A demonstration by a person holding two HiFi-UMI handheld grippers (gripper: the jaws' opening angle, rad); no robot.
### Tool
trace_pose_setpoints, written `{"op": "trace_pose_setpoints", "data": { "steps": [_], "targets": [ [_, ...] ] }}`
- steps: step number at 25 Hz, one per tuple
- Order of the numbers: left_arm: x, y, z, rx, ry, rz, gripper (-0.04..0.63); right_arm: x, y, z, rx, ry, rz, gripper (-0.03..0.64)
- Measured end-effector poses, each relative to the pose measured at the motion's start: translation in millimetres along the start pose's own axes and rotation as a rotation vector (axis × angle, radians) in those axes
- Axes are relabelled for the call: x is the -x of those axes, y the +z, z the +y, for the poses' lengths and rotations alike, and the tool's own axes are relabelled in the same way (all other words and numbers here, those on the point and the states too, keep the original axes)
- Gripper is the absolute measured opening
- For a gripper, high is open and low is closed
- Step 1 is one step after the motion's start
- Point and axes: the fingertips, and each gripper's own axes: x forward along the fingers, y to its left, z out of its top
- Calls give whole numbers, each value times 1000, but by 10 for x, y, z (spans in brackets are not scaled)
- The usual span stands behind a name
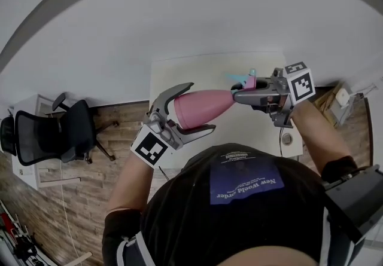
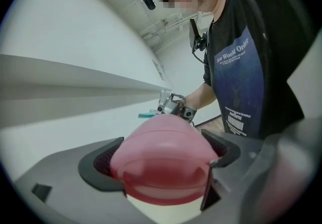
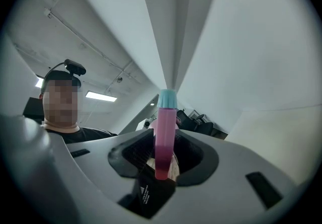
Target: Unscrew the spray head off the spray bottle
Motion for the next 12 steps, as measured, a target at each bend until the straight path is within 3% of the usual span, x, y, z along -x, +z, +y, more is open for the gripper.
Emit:
{"op": "trace_pose_setpoints", "data": {
  "steps": [5, 7, 12],
  "targets": [
    [-17, 9, -116, 2, -51, -16, 485, -12, 5, 48, -11, 21, 0, 121],
    [-32, 96, -122, -20, -58, -30, 486, 8, 24, 67, -35, 35, -20, 121],
    [-164, 177, -184, 4, -53, -79, 505, 112, 94, 36, -86, 58, -68, 121]
  ]
}}
